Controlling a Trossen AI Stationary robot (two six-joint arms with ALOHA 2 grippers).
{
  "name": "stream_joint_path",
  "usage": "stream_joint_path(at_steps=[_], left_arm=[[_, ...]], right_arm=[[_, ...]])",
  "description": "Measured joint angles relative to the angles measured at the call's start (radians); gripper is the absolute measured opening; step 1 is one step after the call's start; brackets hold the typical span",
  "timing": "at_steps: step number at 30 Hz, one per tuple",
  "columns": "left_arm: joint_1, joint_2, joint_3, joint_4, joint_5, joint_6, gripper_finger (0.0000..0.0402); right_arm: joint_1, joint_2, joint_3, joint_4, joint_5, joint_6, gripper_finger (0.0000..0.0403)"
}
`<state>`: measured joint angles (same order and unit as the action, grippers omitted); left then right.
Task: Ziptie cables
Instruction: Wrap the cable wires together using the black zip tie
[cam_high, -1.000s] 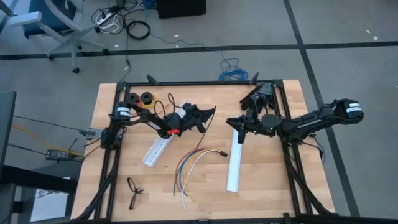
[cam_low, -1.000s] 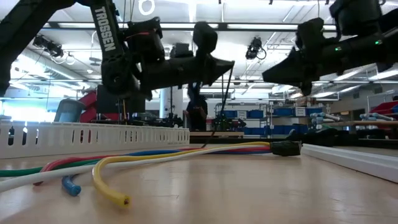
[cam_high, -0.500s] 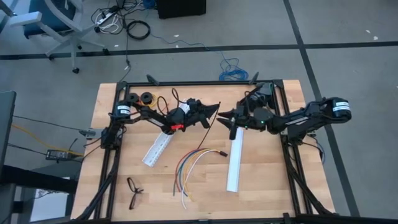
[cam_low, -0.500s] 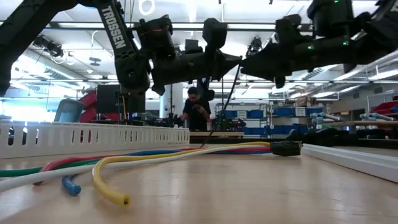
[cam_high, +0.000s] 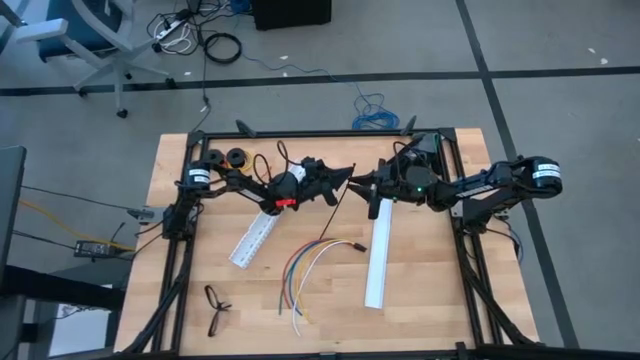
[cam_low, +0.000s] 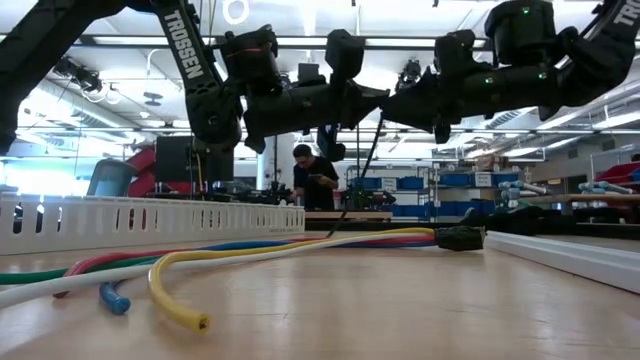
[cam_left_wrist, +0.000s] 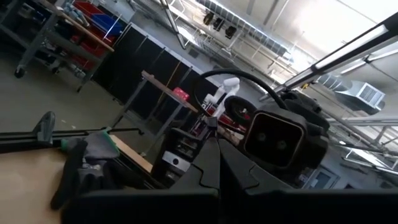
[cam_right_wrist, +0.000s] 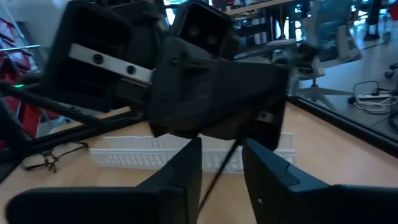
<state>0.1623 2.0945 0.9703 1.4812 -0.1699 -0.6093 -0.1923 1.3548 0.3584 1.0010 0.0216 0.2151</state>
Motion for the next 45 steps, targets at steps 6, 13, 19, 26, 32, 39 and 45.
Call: stream_joint_path(at_steps=[6, 13, 19, 26, 32, 39, 45], left_arm=[[0.001, 0.000, 0.000, -0.004, 0.000, 0.001, 0.0001], [0.001, 0.000, 0.000, -0.005, 0.000, 0.002, 0.0001], [0.002, 0.000, 0.000, -0.005, 0.026, 0.022, 0.0019], [0.028, 0.000, 0.000, -0.009, 0.244, 0.036, 0.0067], [0.087, 0.000, 0.000, -0.008, 0.465, -0.030, 0.0090], [0.144, 0.000, 0.000, -0.051, 0.609, -0.073, 0.0090], [0.174, -0.007, 0.000, -0.077, 0.708, -0.049, 0.0090]], right_arm=[[-0.015, 0.000, 0.000, 0.004, -0.026, -0.012, 0.0012], [-0.015, 0.000, 0.000, 0.005, -0.025, -0.016, 0.0002], [-0.015, 0.000, 0.000, 0.005, -0.026, -0.016, 0.0001], [-0.014, 0.000, 0.000, 0.008, -0.053, -0.017, 0.0000], [-0.014, 0.000, 0.000, 0.004, -0.079, -0.008, 0.0000], [-0.015, 0.000, 0.000, -0.007, -0.086, -0.006, 0.0000], [-0.015, 0.000, 0.000, -0.026, -0.110, 0.017, 0.0000]])
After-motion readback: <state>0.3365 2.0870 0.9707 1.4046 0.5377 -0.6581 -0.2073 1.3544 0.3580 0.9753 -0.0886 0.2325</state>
